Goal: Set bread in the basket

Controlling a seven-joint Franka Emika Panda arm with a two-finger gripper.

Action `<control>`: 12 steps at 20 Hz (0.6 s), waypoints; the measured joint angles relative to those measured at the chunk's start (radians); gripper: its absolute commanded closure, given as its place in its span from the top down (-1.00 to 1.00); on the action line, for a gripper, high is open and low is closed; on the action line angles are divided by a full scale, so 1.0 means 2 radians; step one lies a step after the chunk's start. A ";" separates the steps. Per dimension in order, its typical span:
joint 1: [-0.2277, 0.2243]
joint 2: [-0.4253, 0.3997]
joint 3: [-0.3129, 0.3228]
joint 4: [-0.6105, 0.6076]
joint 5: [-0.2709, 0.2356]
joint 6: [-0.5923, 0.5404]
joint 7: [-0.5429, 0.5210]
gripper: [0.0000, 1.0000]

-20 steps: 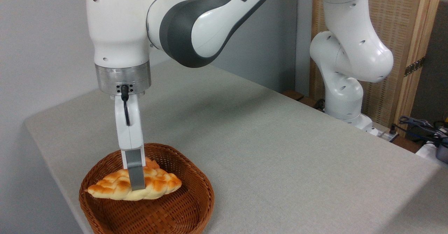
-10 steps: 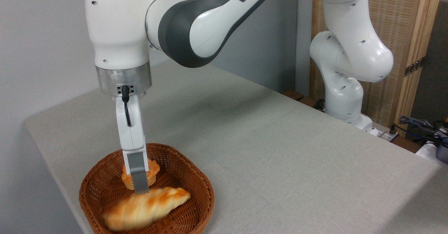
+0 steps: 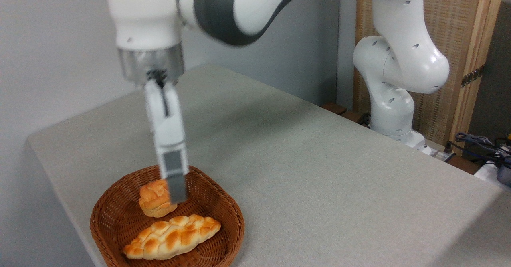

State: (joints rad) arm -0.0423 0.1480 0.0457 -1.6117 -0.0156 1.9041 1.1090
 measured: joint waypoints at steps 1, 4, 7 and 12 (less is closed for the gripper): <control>0.008 -0.016 0.000 0.000 0.000 -0.022 -0.008 1.00; 0.027 -0.058 0.000 0.000 0.000 -0.075 -0.037 1.00; 0.032 -0.085 -0.001 -0.001 -0.008 -0.099 -0.092 1.00; 0.032 -0.092 -0.013 -0.005 -0.016 -0.112 -0.167 1.00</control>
State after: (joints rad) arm 0.0209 -0.0363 0.0197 -1.6222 -0.0484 1.6802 0.7752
